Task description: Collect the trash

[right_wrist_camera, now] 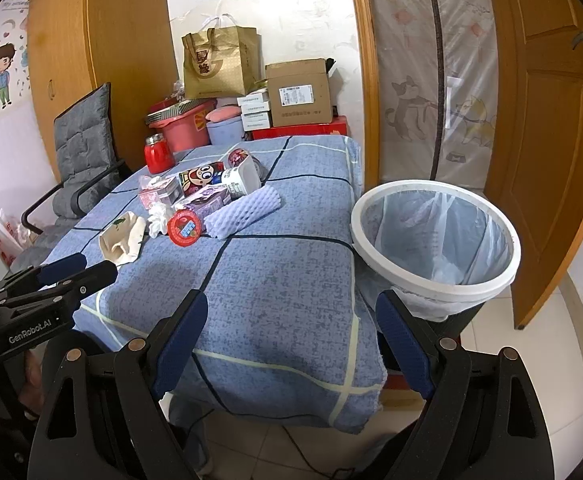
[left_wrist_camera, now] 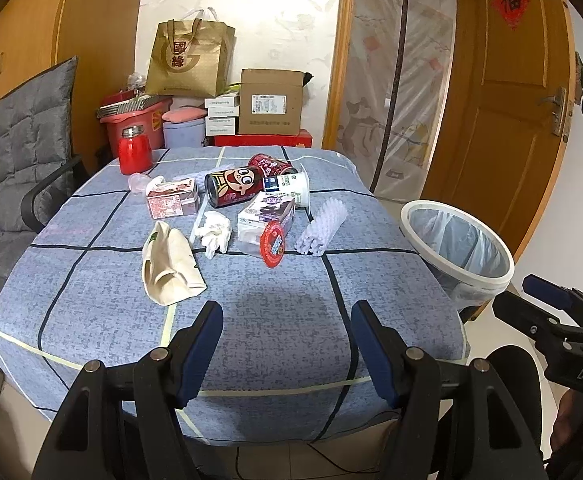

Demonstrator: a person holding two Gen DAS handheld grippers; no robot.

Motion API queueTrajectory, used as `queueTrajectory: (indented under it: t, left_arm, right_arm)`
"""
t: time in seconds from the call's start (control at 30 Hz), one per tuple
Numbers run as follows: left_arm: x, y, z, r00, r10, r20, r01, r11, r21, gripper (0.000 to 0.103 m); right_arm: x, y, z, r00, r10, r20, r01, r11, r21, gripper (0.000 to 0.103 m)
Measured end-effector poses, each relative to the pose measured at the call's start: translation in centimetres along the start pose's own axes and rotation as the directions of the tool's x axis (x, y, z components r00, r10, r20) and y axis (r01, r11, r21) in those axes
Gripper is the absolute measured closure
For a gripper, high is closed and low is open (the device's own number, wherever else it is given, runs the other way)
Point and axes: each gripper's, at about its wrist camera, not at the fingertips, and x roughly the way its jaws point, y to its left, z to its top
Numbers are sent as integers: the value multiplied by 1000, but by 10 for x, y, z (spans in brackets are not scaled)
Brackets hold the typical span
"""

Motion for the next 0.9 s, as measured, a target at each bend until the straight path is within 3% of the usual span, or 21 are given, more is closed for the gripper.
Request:
queueTrajectory:
  t: [0.9]
  left_arm:
    - [1, 1, -2, 1000, -7, -1, 7, 1000, -4, 37]
  right_arm:
    - [1, -1, 0, 1000, -3, 1, 3, 1000, 1, 16]
